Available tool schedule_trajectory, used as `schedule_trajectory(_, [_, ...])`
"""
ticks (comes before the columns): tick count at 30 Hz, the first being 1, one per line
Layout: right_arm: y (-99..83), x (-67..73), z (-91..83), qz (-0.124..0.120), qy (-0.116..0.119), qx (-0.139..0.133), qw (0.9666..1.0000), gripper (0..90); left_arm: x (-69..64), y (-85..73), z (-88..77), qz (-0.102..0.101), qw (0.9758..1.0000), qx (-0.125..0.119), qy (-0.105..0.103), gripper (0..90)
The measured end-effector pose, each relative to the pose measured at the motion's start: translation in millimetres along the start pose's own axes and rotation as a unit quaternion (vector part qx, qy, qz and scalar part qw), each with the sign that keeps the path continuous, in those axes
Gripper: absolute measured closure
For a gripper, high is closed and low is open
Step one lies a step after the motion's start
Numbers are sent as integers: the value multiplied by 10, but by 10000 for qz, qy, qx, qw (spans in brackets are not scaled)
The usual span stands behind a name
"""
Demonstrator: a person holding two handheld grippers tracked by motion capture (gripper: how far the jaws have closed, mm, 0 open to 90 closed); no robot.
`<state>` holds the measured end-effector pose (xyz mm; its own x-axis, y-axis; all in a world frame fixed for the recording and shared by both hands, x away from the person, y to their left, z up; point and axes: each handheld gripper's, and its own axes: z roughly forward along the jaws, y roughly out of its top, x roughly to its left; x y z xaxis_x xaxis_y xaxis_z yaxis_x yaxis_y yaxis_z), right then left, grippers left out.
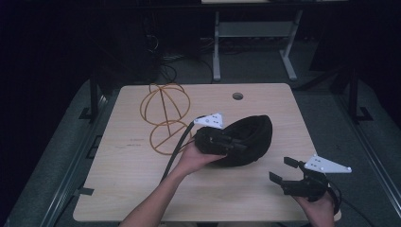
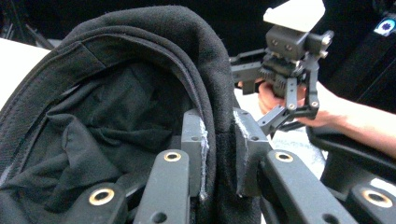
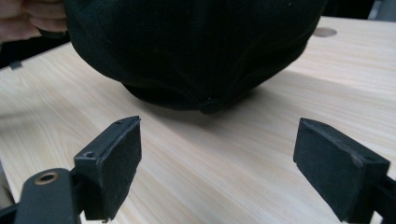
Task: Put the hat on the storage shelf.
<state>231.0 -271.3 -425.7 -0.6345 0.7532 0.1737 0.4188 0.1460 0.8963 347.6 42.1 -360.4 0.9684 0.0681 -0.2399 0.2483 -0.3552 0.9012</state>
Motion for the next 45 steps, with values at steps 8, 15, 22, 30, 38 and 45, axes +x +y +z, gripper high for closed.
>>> schedule_trajectory(8, [91, 90, 102, -136, 114, -160, 9997, 145, -83, 152, -64, 98, 9995, -255, -130, 767])
schedule_trajectory(15, [165, 49, 180, -105, 209, -515, 9984, 144, -169, 270, -74, 246, 9986, -371, -291, 767])
schedule_trajectory(22, [200, -14, 258, 40, 319, -729, 9968, 152, -244, 357, -64, 368, 9974, -461, -421, 767])
schedule_trajectory(30, [212, -37, 259, -21, 468, -981, 9941, 300, -303, 412, -32, 441, 9963, -497, -547, 767])
schedule_trajectory(38, [224, -11, 194, -204, 581, -1281, 9898, 634, -304, 429, -48, 371, 9953, -618, -651, 764])
schedule_trajectory(45, [276, -5, 82, -290, 522, -1329, 9893, 706, -249, 417, -75, 249, 9950, -716, -652, 742])
